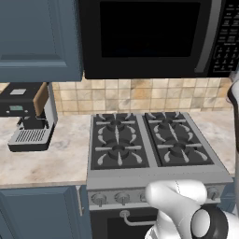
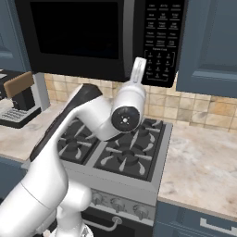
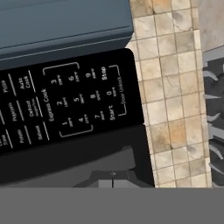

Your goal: Transport the steak from the fridge to the microwave and turn on the microwave.

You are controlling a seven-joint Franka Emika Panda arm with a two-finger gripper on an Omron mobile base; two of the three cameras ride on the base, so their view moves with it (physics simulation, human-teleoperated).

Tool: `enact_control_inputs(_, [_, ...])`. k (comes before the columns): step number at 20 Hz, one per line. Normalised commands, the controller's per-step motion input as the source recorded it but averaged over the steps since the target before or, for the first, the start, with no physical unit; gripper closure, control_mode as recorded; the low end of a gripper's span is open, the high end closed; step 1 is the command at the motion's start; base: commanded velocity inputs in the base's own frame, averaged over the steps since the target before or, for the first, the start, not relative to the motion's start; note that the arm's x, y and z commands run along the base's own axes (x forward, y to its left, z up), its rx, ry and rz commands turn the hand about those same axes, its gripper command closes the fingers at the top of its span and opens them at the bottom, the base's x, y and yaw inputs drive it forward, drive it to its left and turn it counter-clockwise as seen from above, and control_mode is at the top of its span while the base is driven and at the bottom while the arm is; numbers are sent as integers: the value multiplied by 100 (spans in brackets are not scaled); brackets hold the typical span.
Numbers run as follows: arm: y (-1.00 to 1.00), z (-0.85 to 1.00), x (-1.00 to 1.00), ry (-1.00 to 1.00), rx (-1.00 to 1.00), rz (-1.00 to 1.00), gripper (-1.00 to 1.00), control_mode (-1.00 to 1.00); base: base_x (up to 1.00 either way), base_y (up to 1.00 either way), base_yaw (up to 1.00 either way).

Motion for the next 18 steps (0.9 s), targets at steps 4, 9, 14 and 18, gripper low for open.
enact_control_inputs(4, [-8,-7,24,0,0,0,100,-100,0,0,0])
enact_control_inputs(9, [-10,-7,23,0,0,0,100,-100,0,0,0])
enact_control_inputs(14, [-11,-4,23,0,0,0,100,-100,0,0,0])
enact_control_inputs(18, [-4,-1,29,0,0,0,100,-100,0,0,0])
